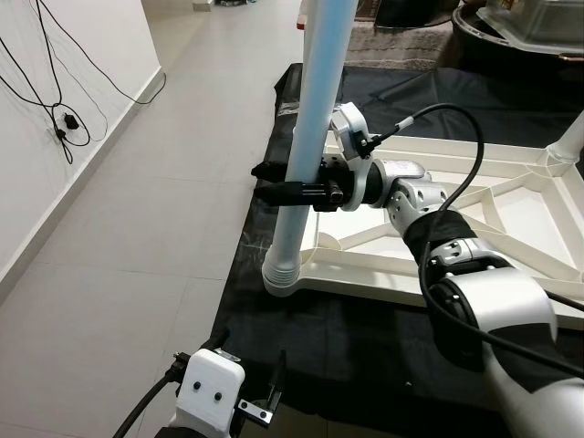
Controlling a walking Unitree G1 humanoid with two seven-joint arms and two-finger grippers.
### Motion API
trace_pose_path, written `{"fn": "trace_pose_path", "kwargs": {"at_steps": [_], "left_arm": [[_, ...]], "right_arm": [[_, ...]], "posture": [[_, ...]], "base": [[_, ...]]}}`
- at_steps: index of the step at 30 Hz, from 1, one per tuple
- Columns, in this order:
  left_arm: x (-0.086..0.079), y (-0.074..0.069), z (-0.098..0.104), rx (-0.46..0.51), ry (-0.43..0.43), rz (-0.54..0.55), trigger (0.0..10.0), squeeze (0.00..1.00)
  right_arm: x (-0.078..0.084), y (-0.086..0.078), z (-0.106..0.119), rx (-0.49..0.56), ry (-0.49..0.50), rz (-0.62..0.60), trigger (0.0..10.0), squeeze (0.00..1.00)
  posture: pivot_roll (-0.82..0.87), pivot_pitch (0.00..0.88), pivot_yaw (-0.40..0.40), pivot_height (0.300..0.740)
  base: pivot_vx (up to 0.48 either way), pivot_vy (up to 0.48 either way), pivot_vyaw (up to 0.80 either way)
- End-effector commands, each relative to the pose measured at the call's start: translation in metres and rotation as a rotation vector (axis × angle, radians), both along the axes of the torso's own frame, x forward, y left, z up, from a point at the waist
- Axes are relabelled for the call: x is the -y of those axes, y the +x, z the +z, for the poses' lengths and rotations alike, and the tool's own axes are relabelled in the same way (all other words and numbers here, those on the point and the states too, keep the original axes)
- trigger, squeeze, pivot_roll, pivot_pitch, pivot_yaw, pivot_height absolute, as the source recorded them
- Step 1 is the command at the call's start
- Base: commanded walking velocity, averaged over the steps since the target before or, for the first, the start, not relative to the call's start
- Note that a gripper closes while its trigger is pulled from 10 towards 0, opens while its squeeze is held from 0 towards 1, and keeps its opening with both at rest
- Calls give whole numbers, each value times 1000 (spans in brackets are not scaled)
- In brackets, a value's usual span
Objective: Building children table
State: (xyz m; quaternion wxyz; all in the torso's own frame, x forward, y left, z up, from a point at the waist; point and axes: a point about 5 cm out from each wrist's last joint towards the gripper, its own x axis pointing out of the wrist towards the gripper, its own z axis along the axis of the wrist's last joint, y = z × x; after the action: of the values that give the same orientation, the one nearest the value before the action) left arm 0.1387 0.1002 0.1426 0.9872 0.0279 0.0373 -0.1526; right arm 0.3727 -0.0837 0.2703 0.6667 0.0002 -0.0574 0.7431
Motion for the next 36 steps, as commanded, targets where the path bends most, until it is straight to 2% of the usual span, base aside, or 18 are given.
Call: {"fn": "trace_pose_path", "kwargs": {"at_steps": [1, 5, 8, 11, 21, 23, 28, 30, 31, 32, 35, 36], "left_arm": [[1, -2, -4, -13, 5, -2, 10000, 0], [0, -2, -4, -12, 5, 0, 10000, 0], [0, -2, -4, -12, 5, 0, 10000, 0], [1, -1, -4, -11, 5, 0, 10000, 0], [1, 0, -4, -9, 6, 3, 10000, 0], [1, 0, -5, -8, 6, 3, 10000, 0], [2, 0, -5, -7, 7, 1, 10000, 0], [2, 0, -5, -7, 7, 1, 10000, 0], [2, 0, -5, -7, 7, 2, 10000, 0], [2, 0, -5, -8, 7, 2, 10000, 0], [2, 0, -5, -8, 7, 2, 10000, 0], [2, 0, -5, -8, 7, 3, 10000, 0]], "right_arm": [[-4, -2, -11, 10, -56, 13, 10000, 0], [-16, -6, -6, 70, -63, 64, 10000, 0], [-20, -8, -5, 79, -66, 82, 10000, 0], [-31, -12, -8, 93, -102, 118, 10000, 0], [-41, -12, -23, 78, -154, 97, 10000, 0], [-46, -9, -31, 77, -197, 10, 10000, 0], [-51, 1, -38, 33, -202, -223, 10000, 0], [-51, 1, -38, 33, -202, -223, 10000, 0], [-51, 2, -39, 32, -204, -251, 10000, 0], [-53, 7, -39, 2, -190, -344, 10000, 0], [-53, 7, -39, 2, -190, -344, 10000, 0], [-53, 10, -39, -21, -181, -410, 10000, 0]], "posture": [[154, 209, -38, 740], [150, 213, -38, 740], [150, 213, -38, 740], [146, 213, -39, 740], [146, 211, -42, 740], [146, 211, -42, 740], [141, 199, -43, 740], [141, 199, -43, 740], [141, 199, -43, 740], [138, 192, -42, 740], [138, 192, -42, 740], [138, 192, -42, 740]], "base": [[0, 0, 0], [0, 0, 0], [0, 0, 0], [0, 0, 0], [0, 0, 0], [0, 0, 0], [0, 0, 0], [0, 0, 0], [0, 0, 0], [0, 0, 0], [0, 0, 0], [0, 0, 0]]}}
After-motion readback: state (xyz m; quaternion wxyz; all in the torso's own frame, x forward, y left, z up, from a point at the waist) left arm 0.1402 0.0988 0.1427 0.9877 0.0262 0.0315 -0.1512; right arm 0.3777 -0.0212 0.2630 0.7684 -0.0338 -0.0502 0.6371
